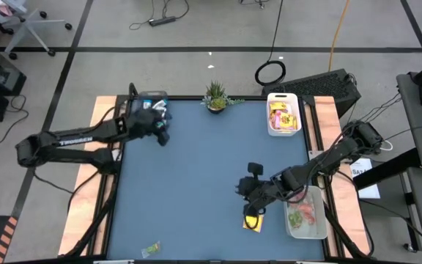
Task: Sort candy
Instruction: Put the yellow candy pack into the white bin
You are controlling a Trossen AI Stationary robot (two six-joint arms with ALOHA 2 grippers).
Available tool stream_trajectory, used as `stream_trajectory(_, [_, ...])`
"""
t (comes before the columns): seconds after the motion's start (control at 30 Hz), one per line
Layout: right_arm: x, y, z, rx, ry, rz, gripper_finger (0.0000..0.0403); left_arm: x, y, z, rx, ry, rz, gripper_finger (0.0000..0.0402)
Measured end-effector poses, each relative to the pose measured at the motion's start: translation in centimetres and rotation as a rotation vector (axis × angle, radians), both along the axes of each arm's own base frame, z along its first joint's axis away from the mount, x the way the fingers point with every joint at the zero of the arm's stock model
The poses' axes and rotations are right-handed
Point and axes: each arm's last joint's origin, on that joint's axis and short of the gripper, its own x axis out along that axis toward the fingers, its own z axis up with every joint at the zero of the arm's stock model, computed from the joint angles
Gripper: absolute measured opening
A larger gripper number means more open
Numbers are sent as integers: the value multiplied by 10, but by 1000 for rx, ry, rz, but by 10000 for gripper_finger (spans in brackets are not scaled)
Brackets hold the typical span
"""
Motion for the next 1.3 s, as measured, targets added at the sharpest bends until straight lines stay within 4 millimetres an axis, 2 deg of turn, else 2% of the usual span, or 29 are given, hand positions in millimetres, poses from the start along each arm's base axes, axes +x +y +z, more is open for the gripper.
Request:
stream_trajectory(0.1, [-7, 10, -5, 111, 76, 42, 72, 7, -21, -1, 27, -124, -103, 202])
stream_trajectory(0.2, [-14, 24, -12, 193, 146, 60, 90, 14, -42, -5, 44, -213, -215, 202])
stream_trajectory(0.43, [-28, 54, -39, 301, 304, 35, 195, 24, -82, -8, 110, -426, -451, 202])
stream_trajectory(0.57, [-36, 71, -58, 286, 393, 94, 246, 23, -98, -8, 156, -511, -547, 202])
stream_trajectory(0.73, [-39, 79, -75, 248, 442, 108, 263, 21, -105, -12, 158, -530, -565, 203])
stream_trajectory(0.87, [-34, 78, -86, 204, 459, 114, 245, 20, -107, -13, 172, -525, -539, 203])
stream_trajectory(1.0, [-29, 74, -93, 178, 478, 126, 204, 20, -109, -12, 179, -532, -546, 203])
stream_trajectory(1.13, [-25, 70, -93, 155, 460, 140, 144, 22, -113, -16, 211, -538, -577, 203])
stream_trajectory(1.3, [-24, 58, -82, 74, 444, 189, 57, 23, -117, -37, 290, -575, -660, 203])
